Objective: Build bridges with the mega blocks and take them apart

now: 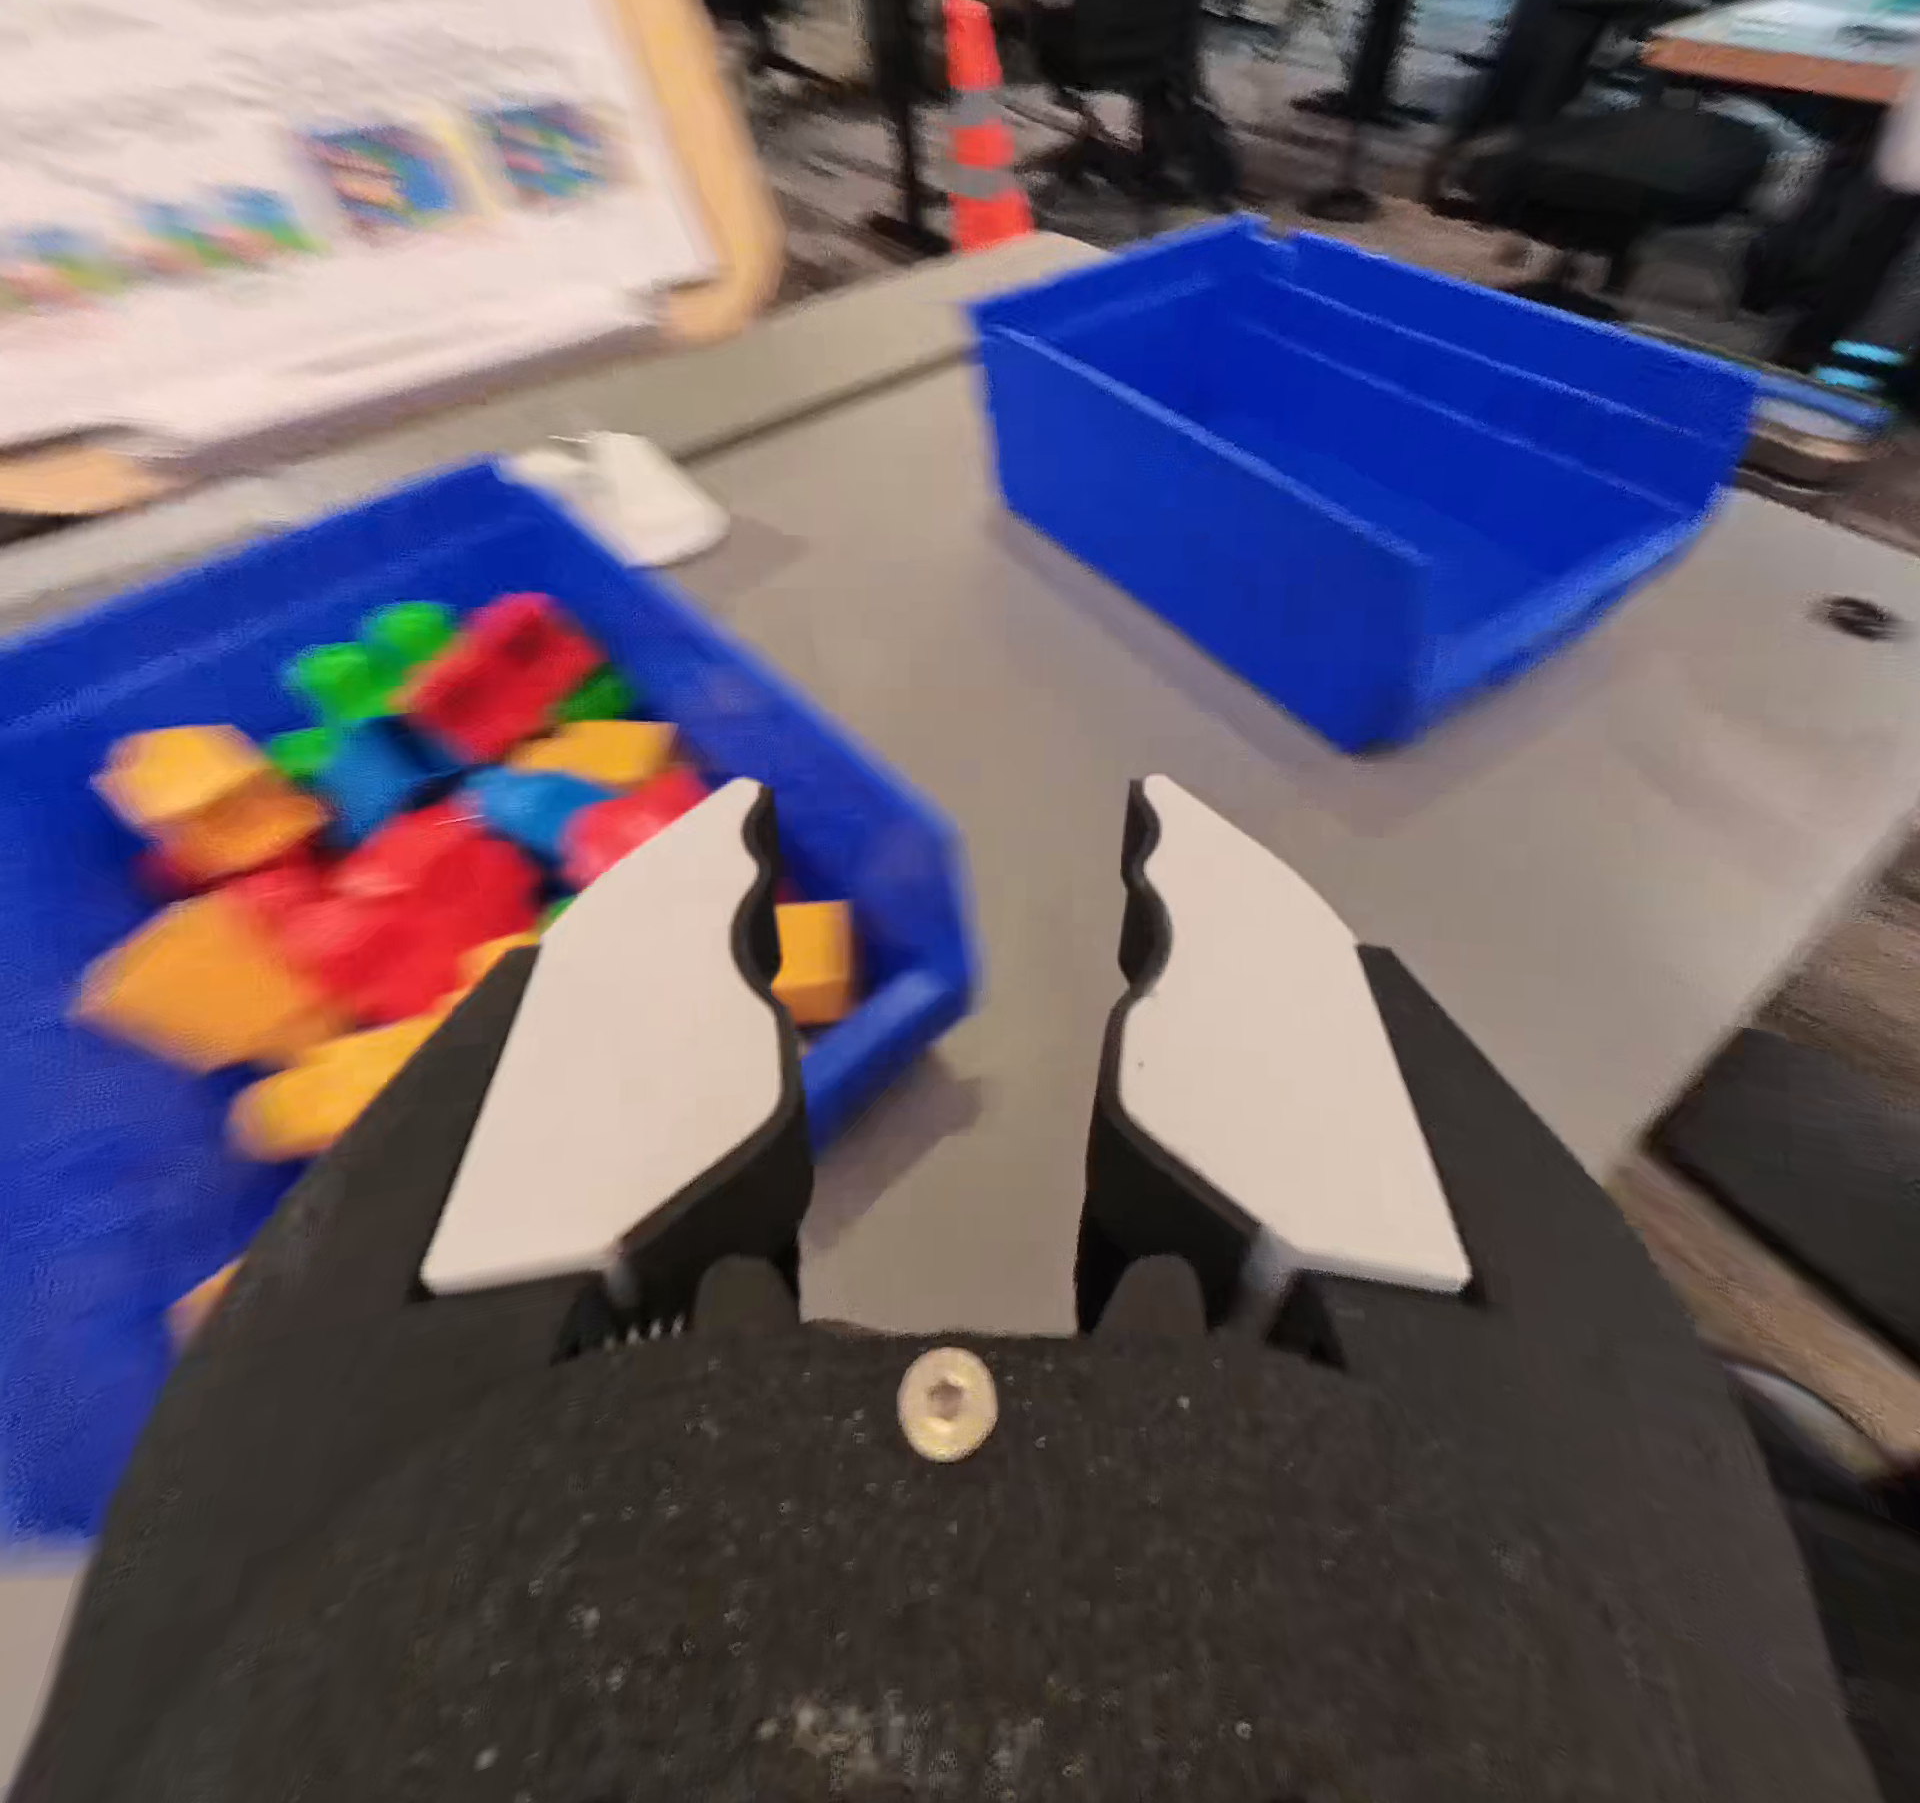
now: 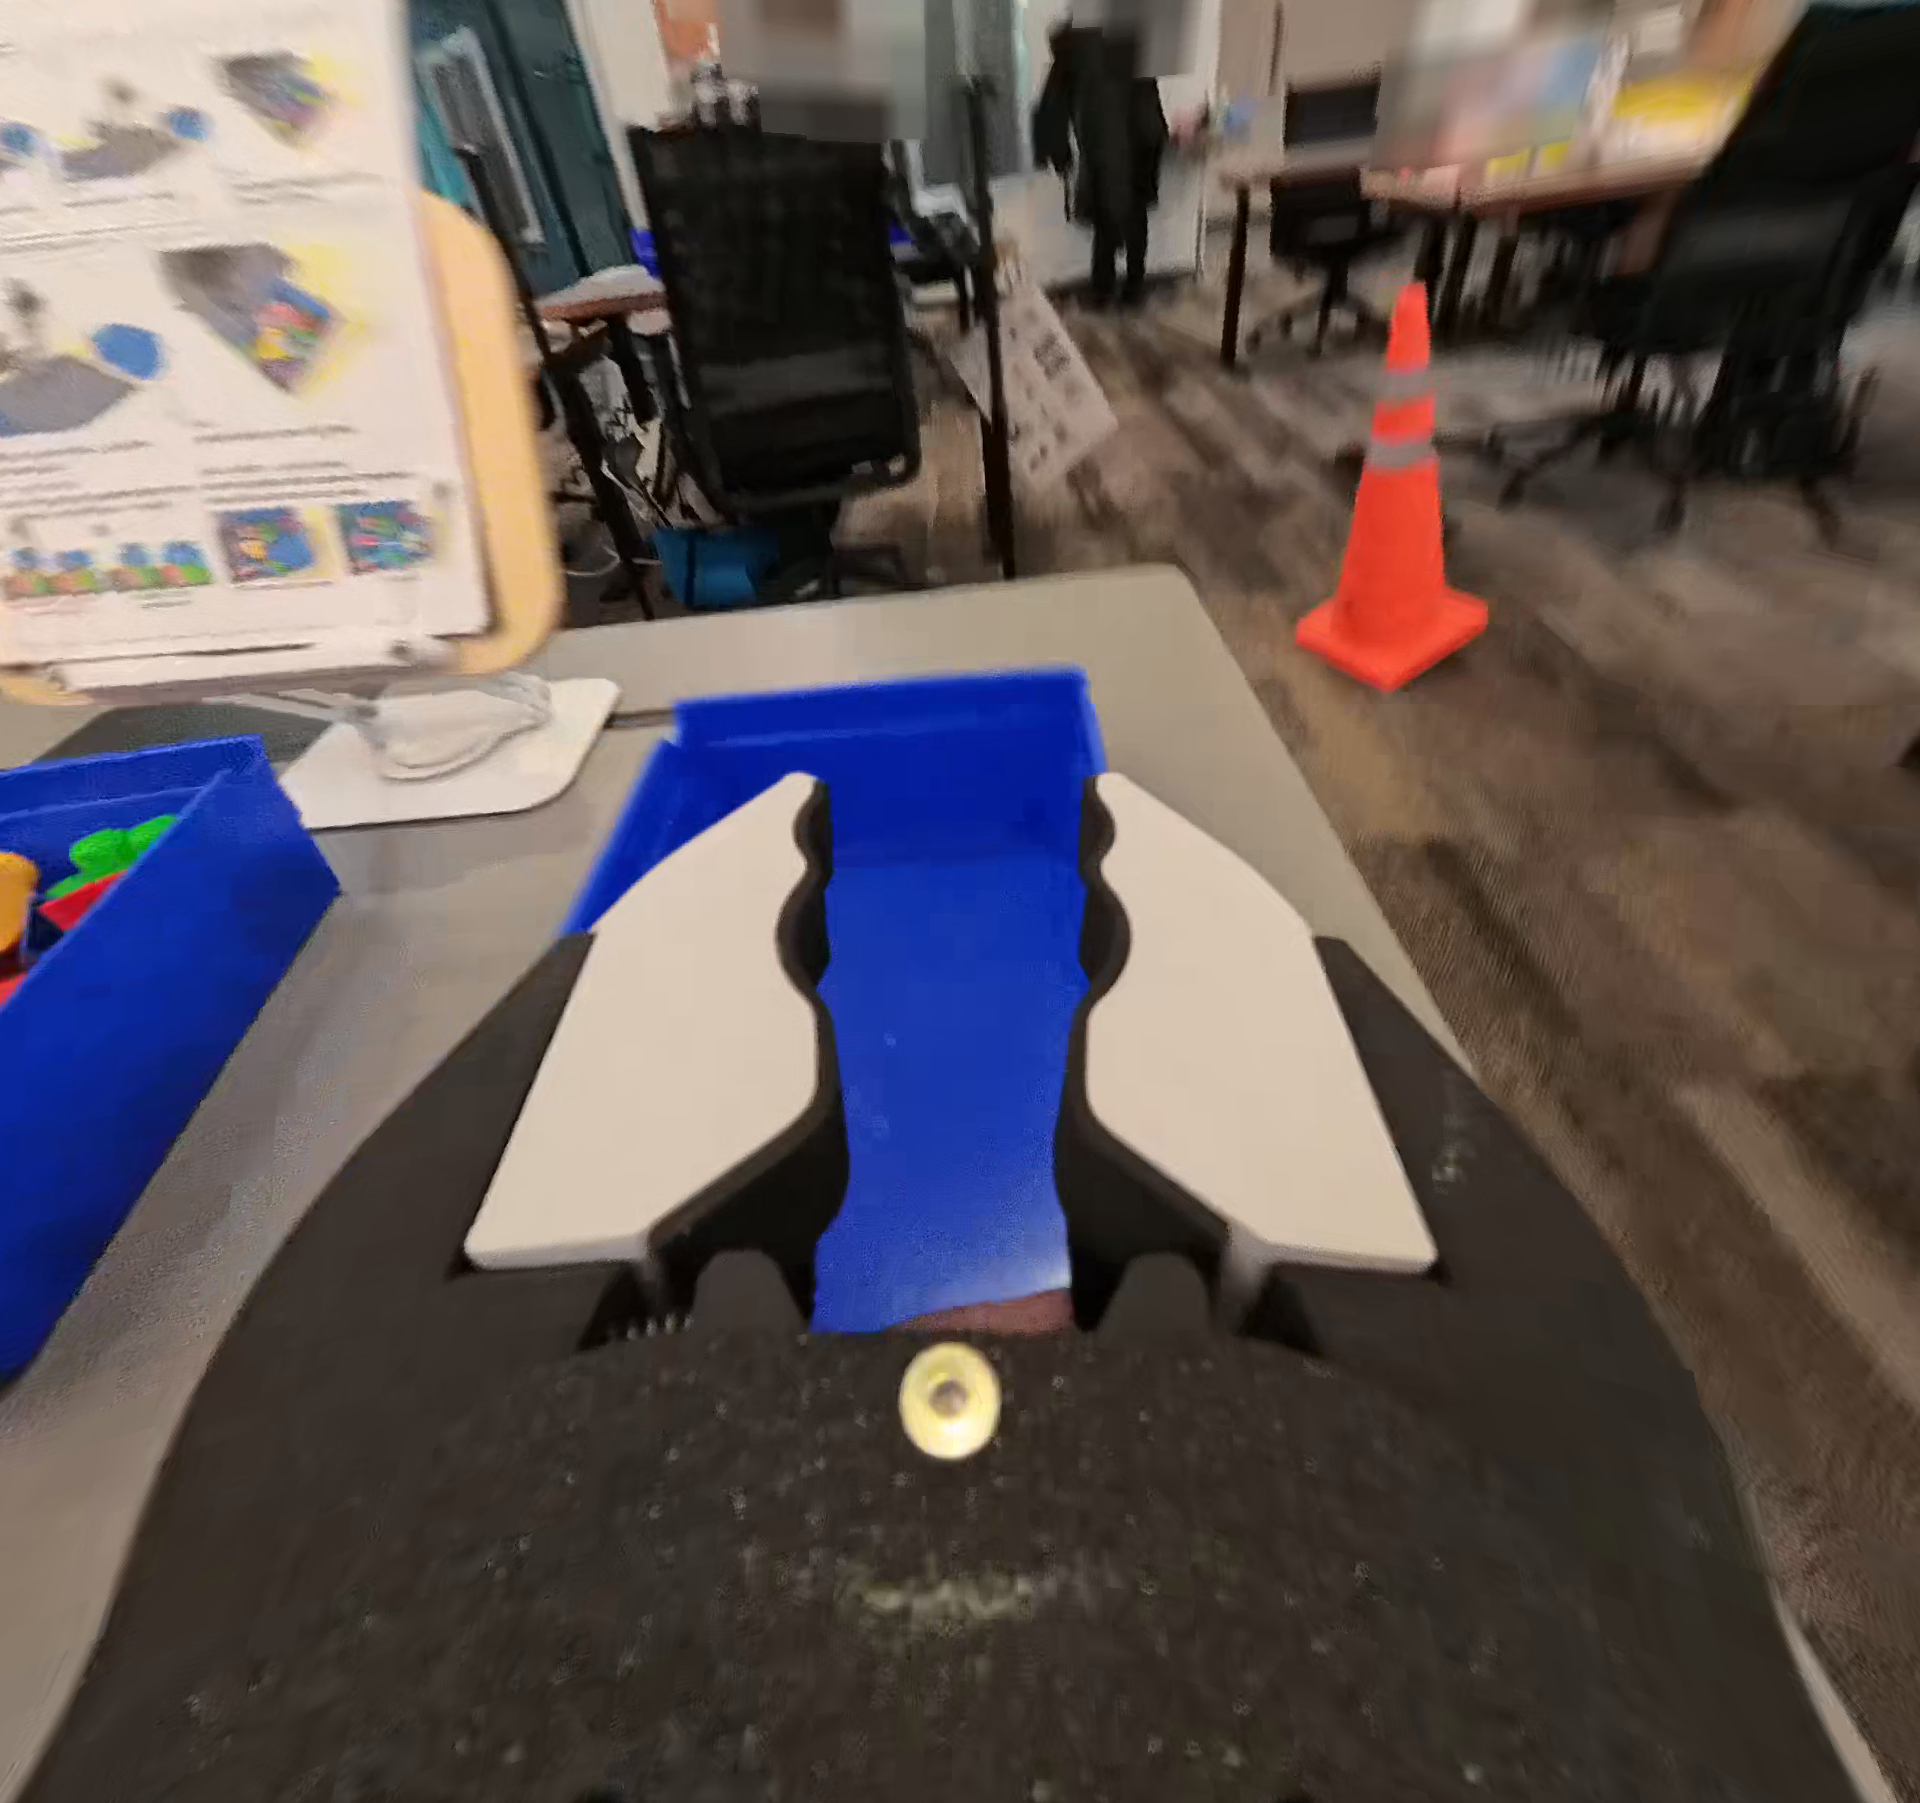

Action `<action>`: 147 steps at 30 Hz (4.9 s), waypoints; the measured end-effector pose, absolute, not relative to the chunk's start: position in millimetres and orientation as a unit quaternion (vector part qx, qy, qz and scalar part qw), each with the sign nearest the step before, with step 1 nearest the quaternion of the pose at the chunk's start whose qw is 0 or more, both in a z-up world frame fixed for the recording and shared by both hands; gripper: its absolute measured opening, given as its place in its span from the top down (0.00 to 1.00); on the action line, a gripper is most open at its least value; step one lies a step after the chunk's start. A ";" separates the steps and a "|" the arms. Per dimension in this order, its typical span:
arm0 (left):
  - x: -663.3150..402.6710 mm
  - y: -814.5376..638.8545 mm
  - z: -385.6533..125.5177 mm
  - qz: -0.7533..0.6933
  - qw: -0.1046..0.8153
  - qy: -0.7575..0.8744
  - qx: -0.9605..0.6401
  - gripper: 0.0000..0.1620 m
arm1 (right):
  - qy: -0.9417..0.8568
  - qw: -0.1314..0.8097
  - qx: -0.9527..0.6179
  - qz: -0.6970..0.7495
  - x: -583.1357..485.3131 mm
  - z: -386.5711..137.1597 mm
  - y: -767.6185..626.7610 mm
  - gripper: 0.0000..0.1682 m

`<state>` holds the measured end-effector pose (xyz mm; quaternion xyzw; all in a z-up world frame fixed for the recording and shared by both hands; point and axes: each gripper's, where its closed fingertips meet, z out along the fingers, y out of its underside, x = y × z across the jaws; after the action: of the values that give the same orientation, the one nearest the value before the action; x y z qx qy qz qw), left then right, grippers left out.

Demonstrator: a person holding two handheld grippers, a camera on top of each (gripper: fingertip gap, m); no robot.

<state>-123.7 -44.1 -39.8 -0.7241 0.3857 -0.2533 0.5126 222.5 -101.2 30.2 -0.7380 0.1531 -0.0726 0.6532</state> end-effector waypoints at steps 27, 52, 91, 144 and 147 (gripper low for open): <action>-314.3 69.1 -119.9 -0.122 0.516 0.148 -0.835 0.98 | 0.025 0.584 -0.811 -0.004 -129.1 -113.2 26.4 0.97; -546.3 172.4 -112.2 -0.060 0.491 0.138 -0.858 0.97 | 0.027 0.570 -0.821 0.035 -367.7 -111.8 115.1 0.94; -283.8 -46.2 -101.4 -0.275 0.530 0.319 -0.736 0.65 | -0.098 0.600 -0.791 0.066 -80.9 -110.6 -89.8 0.82; -309.3 -24.0 -135.2 -0.224 0.469 0.293 -0.803 0.66 | -0.091 0.593 -0.800 0.006 -63.4 -120.2 -83.8 0.86; -309.2 -24.3 -134.9 -0.226 0.468 0.293 -0.803 0.66 | -0.092 0.591 -0.801 0.005 -63.8 -121.0 -83.5 0.86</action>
<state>-309.2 -24.3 -134.9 -0.8026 0.2934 -0.2257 0.4678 -63.8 -83.5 -121.0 -0.8012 -0.0919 0.0053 0.5913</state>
